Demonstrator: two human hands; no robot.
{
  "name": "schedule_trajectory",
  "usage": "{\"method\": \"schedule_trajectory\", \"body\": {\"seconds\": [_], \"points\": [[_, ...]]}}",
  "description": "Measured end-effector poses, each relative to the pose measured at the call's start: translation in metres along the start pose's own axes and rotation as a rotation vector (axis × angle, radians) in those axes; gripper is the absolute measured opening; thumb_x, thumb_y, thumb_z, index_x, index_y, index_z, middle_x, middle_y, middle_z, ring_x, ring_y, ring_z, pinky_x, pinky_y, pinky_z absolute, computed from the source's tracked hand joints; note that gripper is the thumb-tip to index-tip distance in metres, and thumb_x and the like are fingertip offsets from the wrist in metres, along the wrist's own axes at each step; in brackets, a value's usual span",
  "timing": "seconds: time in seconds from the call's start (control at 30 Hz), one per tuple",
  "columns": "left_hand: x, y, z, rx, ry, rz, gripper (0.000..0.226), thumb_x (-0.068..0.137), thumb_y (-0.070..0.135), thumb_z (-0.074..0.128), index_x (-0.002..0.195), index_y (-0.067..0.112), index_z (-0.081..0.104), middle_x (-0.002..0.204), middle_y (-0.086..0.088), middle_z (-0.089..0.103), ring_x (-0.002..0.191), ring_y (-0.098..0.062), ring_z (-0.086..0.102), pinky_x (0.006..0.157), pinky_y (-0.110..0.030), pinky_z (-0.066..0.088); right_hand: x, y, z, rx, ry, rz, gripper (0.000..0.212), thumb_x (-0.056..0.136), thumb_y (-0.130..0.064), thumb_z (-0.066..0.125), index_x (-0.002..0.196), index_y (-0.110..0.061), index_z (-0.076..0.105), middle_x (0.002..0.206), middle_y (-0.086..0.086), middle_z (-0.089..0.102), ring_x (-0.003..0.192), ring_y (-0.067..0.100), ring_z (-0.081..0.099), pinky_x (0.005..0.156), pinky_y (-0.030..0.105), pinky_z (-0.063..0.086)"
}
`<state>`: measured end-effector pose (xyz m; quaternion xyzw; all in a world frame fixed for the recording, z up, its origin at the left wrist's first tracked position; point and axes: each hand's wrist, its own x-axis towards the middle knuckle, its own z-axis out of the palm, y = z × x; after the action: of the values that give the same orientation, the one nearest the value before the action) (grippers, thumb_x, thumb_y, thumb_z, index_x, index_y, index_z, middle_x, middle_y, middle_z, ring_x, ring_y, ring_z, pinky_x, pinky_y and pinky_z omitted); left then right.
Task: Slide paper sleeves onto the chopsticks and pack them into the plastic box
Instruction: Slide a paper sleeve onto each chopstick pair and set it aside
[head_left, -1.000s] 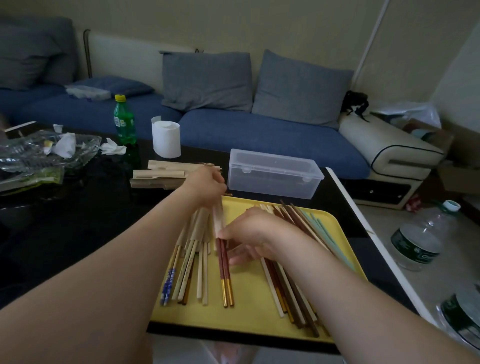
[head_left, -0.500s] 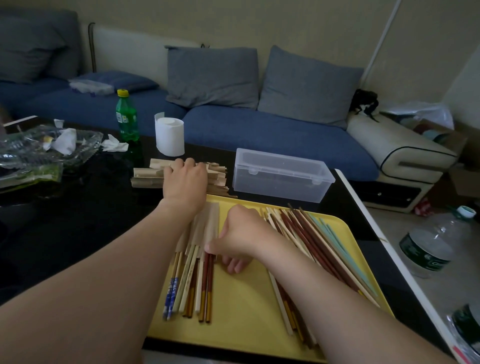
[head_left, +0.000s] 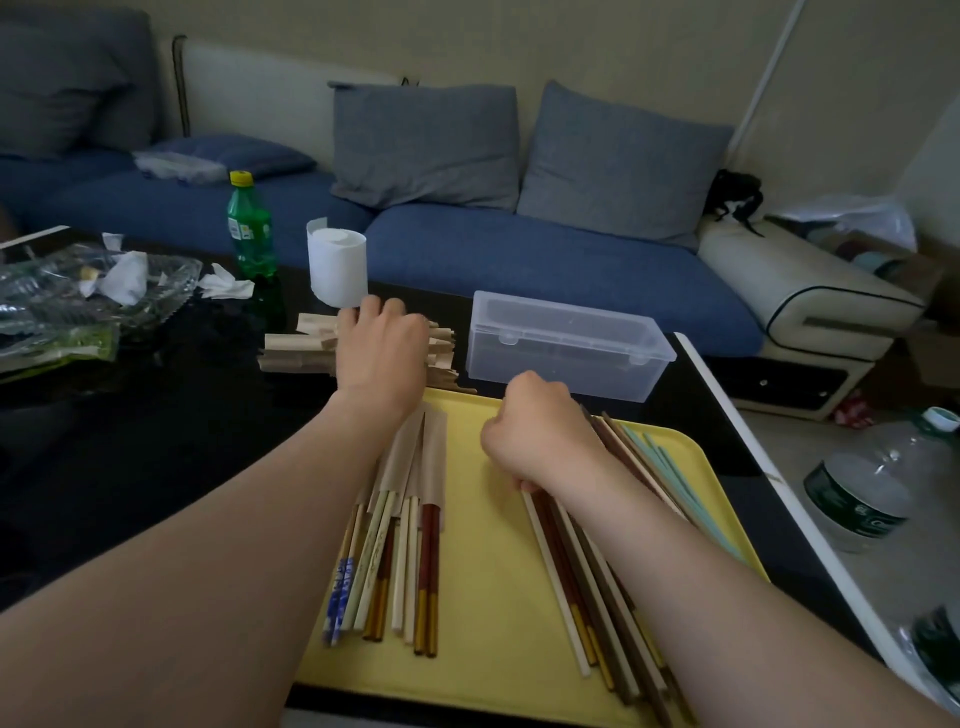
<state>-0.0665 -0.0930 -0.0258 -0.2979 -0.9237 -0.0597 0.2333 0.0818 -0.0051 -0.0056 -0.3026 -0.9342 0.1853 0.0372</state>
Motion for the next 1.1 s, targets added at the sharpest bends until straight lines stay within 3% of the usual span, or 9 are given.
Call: {"method": "schedule_trajectory", "body": {"seconds": [0.13,0.27,0.33,0.47,0.57,0.77,0.87,1.0,1.1], "points": [[0.0,0.014,-0.011,-0.233,0.1,0.128,0.011,0.099,0.023,0.061,0.107,0.017,0.057,0.103,-0.005,0.066,0.096,-0.025,0.06,0.089,-0.042,0.05,-0.012,0.006,-0.015,-0.185,-0.063,0.063,0.023,0.096,-0.011,0.073,0.104,-0.019,0.053,0.094,0.008,0.063,0.088,0.026,0.074,0.084,0.043,0.067],[-0.004,0.031,-0.016,-0.608,0.03,0.079,0.013,0.108,0.028,0.046,0.104,0.017,0.041,0.085,-0.005,0.062,0.071,-0.025,0.062,0.062,-0.045,0.055,-0.019,0.006,-0.017,-0.211,-0.191,0.174,0.027,0.092,-0.005,0.078,0.111,-0.009,0.06,0.088,0.014,0.074,0.068,0.024,0.08,0.068,0.039,0.07],[-0.005,0.036,-0.016,-0.747,-0.075,0.03,0.016,0.11,0.032,0.044,0.109,0.017,0.04,0.092,-0.008,0.063,0.076,-0.027,0.065,0.062,-0.049,0.059,-0.021,0.005,-0.015,-0.164,-0.244,0.221,0.033,0.091,-0.003,0.082,0.117,-0.003,0.062,0.079,0.017,0.078,0.061,0.023,0.08,0.065,0.04,0.069],[-0.011,0.042,-0.026,-1.042,-0.51,-0.132,0.031,0.113,0.04,0.038,0.121,0.013,0.05,0.096,-0.01,0.065,0.072,-0.018,0.06,0.05,-0.029,0.049,-0.024,0.002,-0.013,-0.134,-0.266,0.263,0.036,0.087,-0.01,0.09,0.11,-0.001,0.064,0.068,0.015,0.077,0.061,0.023,0.08,0.069,0.04,0.07],[-0.015,0.041,-0.035,-1.143,-0.76,-0.191,0.049,0.112,0.049,0.033,0.115,0.011,0.064,0.09,-0.009,0.063,0.069,-0.018,0.052,0.053,-0.026,0.045,-0.024,0.002,-0.013,-0.113,-0.29,0.313,0.034,0.089,-0.013,0.09,0.109,-0.001,0.065,0.069,0.014,0.078,0.058,0.02,0.079,0.072,0.038,0.07],[-0.014,0.038,-0.039,-1.262,-0.886,-0.308,0.053,0.107,0.059,0.044,0.117,0.013,0.068,0.09,-0.007,0.06,0.074,-0.018,0.052,0.06,-0.029,0.047,-0.024,0.012,-0.016,-0.004,-0.418,0.309,0.027,0.092,-0.014,0.085,0.1,-0.005,0.062,0.085,0.01,0.082,0.089,0.021,0.083,0.092,0.04,0.066],[-0.015,0.037,-0.041,-1.366,-0.9,-0.383,0.043,0.106,0.053,0.051,0.122,0.014,0.063,0.095,-0.008,0.069,0.077,-0.02,0.068,0.064,-0.032,0.058,-0.026,0.017,-0.014,0.124,-0.412,0.275,0.017,0.092,-0.001,0.078,0.085,-0.001,0.063,0.091,0.018,0.078,0.089,0.03,0.081,0.089,0.045,0.067],[-0.016,0.041,-0.043,-1.468,-0.869,-0.485,0.033,0.106,0.039,0.059,0.125,0.013,0.057,0.079,-0.003,0.062,0.062,-0.012,0.059,0.054,-0.026,0.051,-0.032,0.012,-0.02,0.113,-0.508,0.315,0.01,0.098,-0.009,0.074,0.101,0.0,0.075,0.088,0.016,0.083,0.083,0.02,0.083,0.087,0.033,0.067],[-0.013,0.043,-0.043,-1.523,-0.834,-0.577,0.031,0.107,0.033,0.059,0.127,0.01,0.056,0.079,-0.002,0.059,0.061,-0.01,0.052,0.054,-0.024,0.049,-0.037,0.014,-0.028,0.166,-0.396,0.246,0.015,0.095,-0.02,0.07,0.096,-0.006,0.076,0.073,0.005,0.079,0.059,0.015,0.069,0.063,0.024,0.061]]}}
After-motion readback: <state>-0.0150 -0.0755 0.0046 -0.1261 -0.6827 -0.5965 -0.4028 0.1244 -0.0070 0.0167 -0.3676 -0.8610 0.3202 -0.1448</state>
